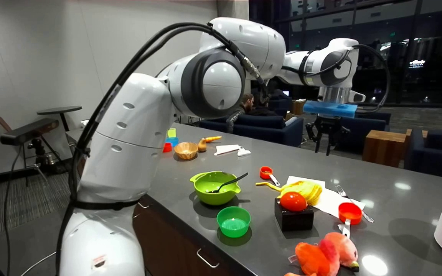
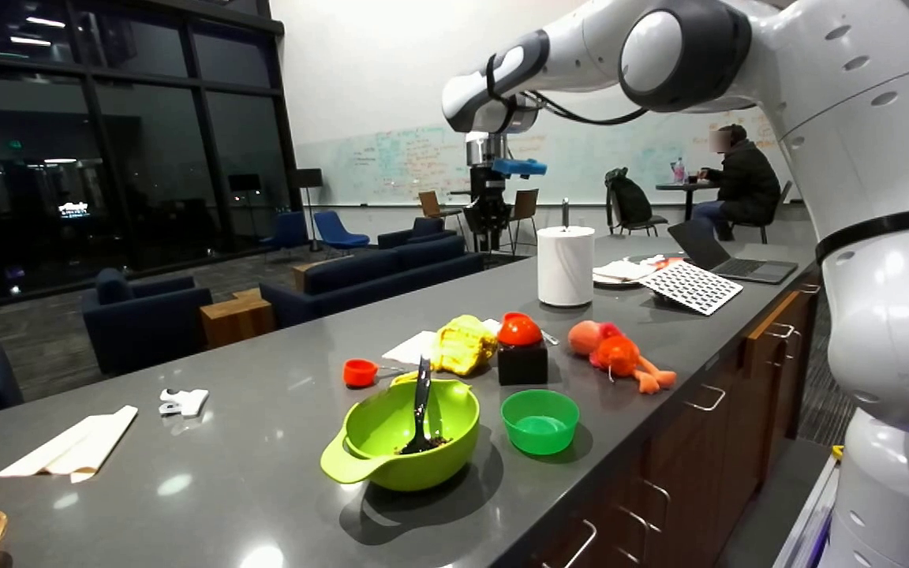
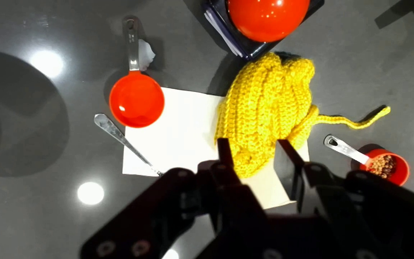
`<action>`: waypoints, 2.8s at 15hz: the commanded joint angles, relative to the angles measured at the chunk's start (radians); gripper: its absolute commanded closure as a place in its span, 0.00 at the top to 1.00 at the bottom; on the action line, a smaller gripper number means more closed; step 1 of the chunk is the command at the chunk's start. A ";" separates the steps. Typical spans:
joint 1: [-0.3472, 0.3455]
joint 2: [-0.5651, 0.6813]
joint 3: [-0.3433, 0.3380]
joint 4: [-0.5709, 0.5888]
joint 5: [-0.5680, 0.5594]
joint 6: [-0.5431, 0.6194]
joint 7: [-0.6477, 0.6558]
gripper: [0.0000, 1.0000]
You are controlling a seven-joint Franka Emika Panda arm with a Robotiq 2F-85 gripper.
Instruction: Press the orange button
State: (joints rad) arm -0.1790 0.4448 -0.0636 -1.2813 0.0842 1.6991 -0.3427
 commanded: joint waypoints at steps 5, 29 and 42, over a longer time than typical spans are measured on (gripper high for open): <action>-0.004 0.003 0.010 0.005 -0.003 -0.005 0.002 0.50; 0.043 0.074 0.033 -0.008 0.020 0.020 0.176 0.99; 0.064 0.049 -0.019 -0.094 -0.030 0.051 0.425 0.00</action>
State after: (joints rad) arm -0.1270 0.5749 -0.0592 -1.2939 0.0762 1.7498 0.0189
